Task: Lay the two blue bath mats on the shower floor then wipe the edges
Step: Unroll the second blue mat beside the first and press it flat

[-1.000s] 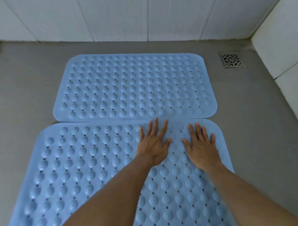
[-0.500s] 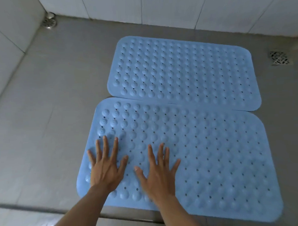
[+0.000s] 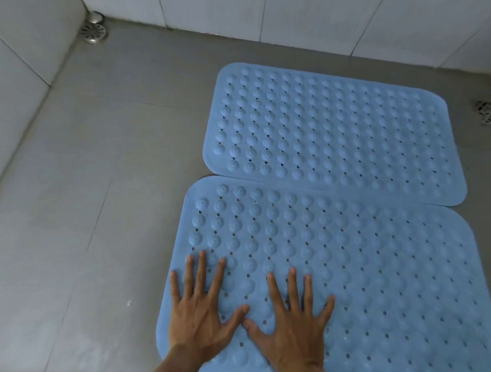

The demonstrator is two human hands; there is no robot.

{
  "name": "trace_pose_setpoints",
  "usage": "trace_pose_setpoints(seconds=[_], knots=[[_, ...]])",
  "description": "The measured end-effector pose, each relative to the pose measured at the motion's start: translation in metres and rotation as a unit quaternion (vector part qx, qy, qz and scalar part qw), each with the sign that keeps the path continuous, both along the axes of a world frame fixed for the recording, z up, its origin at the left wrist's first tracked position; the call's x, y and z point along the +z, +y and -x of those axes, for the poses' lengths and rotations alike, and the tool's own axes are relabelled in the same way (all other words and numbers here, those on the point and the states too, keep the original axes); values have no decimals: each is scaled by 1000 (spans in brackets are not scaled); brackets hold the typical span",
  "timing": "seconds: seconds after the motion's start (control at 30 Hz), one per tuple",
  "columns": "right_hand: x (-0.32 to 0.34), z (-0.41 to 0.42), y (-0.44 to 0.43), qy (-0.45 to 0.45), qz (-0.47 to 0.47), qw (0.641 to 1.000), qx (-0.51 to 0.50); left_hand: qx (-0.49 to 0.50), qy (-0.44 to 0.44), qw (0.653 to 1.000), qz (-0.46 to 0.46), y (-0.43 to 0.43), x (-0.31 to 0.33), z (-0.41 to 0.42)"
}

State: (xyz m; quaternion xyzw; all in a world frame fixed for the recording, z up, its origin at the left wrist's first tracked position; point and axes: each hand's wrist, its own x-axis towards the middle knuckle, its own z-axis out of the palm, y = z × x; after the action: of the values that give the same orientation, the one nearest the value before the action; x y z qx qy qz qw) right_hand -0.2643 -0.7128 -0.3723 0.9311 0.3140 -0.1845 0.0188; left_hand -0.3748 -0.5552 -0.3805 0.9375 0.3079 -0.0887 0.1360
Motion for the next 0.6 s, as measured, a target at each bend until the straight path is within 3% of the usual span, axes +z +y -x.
trace_pose_setpoints(seconds=[0.6], knots=[[-1, 1, -11, 6, -12, 999, 35, 5, 6, 1000, -26, 3, -5, 4]])
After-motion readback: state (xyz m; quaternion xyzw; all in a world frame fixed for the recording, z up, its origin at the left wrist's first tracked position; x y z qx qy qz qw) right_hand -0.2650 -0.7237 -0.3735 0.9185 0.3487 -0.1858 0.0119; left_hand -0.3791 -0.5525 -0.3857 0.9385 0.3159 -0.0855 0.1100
